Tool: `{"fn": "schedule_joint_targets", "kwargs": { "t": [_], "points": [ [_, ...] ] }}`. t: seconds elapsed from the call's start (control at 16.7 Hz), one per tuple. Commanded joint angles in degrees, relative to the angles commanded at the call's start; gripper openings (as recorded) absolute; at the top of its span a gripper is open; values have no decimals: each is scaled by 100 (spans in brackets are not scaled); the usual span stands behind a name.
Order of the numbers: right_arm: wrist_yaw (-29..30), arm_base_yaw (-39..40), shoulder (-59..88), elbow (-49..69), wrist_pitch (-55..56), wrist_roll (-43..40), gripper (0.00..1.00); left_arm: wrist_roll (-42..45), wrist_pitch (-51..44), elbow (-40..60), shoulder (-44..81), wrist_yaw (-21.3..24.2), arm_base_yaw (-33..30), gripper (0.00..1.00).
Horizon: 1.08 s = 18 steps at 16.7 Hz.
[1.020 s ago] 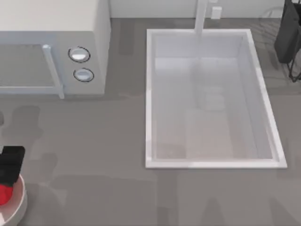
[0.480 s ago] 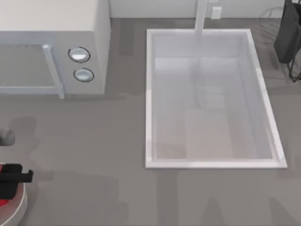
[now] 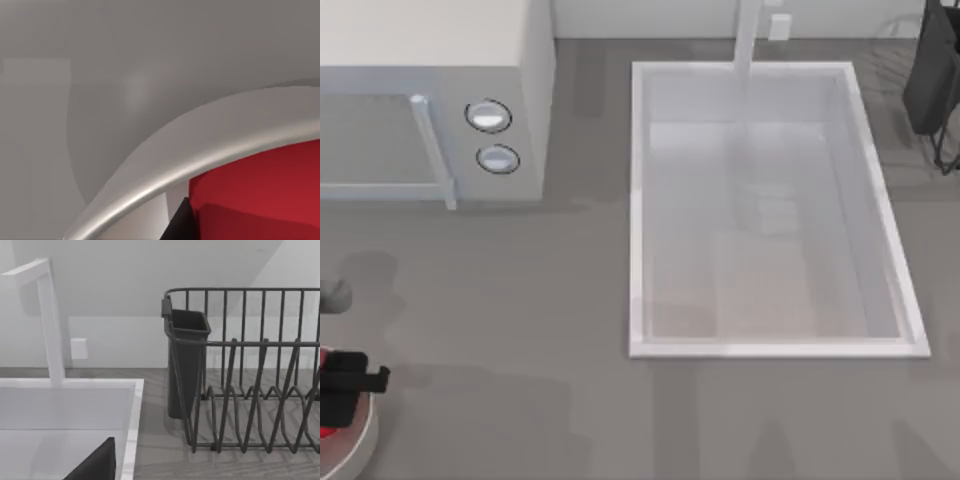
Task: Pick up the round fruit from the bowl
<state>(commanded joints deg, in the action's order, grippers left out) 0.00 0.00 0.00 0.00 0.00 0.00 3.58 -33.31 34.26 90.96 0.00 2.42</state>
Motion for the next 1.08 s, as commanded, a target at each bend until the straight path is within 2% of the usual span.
{"fn": "schedule_joint_targets", "kwargs": {
  "t": [0.72, 1.08],
  "points": [
    [0, 0, 0, 0, 0, 0, 100, 0, 0, 0, 0, 0, 0, 2],
    [0, 0, 0, 0, 0, 0, 100, 0, 0, 0, 0, 0, 0, 0]
  ]
}}
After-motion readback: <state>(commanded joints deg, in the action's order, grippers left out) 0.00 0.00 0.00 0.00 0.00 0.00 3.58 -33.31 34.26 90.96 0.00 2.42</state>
